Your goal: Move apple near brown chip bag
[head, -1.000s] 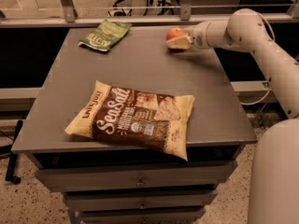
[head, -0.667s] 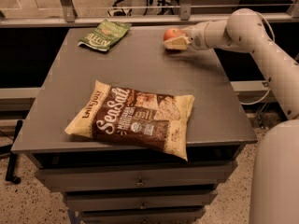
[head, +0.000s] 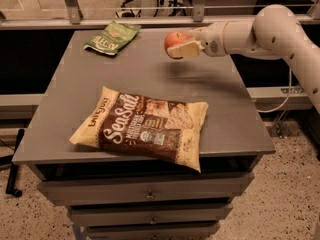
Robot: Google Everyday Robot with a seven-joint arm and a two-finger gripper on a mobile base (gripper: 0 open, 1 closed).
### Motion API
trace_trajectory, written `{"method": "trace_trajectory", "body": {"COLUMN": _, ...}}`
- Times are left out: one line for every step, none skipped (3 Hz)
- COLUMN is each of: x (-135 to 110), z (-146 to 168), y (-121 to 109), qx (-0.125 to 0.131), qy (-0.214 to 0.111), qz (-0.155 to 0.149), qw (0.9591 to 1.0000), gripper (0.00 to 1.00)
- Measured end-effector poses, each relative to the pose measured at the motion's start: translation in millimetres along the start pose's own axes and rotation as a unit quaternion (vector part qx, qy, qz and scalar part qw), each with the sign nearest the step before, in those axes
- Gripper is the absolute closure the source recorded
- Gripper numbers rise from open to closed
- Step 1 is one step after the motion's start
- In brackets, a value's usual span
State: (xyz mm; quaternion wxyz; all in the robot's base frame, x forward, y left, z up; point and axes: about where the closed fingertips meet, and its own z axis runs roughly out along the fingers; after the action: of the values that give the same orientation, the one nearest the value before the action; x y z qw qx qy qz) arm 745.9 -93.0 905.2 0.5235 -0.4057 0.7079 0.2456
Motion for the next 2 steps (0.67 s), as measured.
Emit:
{"method": "trace_trajectory", "body": {"x": 0, "z": 0, "y": 0, "qx": 0.0, "qy": 0.0, "qz": 0.0, "qw": 1.0, "gripper": 1.0}}
{"method": "trace_trajectory", "body": {"x": 1, "z": -1, "y": 20, "qx": -0.039, "qy": 0.009, "qz": -0.007, "qw": 0.9992, "gripper": 1.0}}
